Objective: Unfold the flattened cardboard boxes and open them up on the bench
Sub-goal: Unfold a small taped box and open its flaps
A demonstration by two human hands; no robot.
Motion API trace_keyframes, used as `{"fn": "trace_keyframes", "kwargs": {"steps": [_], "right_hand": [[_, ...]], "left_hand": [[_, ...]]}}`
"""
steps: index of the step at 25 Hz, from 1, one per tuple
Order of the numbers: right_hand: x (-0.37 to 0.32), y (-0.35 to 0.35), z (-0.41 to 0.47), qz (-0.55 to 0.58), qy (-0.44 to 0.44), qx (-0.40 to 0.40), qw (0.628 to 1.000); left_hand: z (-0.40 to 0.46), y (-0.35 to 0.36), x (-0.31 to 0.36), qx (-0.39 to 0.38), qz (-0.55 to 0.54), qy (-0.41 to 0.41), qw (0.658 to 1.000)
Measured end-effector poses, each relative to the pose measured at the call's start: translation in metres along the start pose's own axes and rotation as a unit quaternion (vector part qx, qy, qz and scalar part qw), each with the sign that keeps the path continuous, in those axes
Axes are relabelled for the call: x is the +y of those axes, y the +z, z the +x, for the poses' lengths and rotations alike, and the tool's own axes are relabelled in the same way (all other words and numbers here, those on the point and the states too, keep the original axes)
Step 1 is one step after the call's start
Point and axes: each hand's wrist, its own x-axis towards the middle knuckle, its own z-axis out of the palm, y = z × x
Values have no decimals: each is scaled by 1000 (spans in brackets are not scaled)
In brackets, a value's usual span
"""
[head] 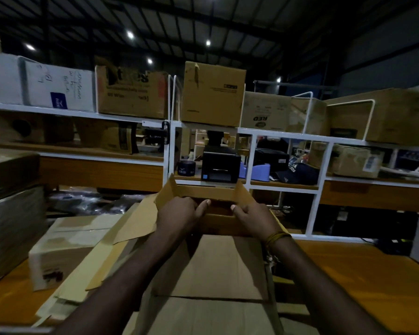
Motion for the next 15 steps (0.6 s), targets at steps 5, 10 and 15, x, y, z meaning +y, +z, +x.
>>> {"fn": "trace_keyframes", "kwargs": {"steps": [5, 10, 15], "right_hand": [[6, 3, 27, -93, -35, -69, 993], [37, 17, 42, -144, -31, -151, 977], [60, 25, 42, -56, -57, -124, 989]], "left_hand": [[18, 17, -7, -62, 58, -53, 995], [28, 38, -12, -168, 99, -91, 977], [41, 41, -5, -205, 97, -115, 967]]}}
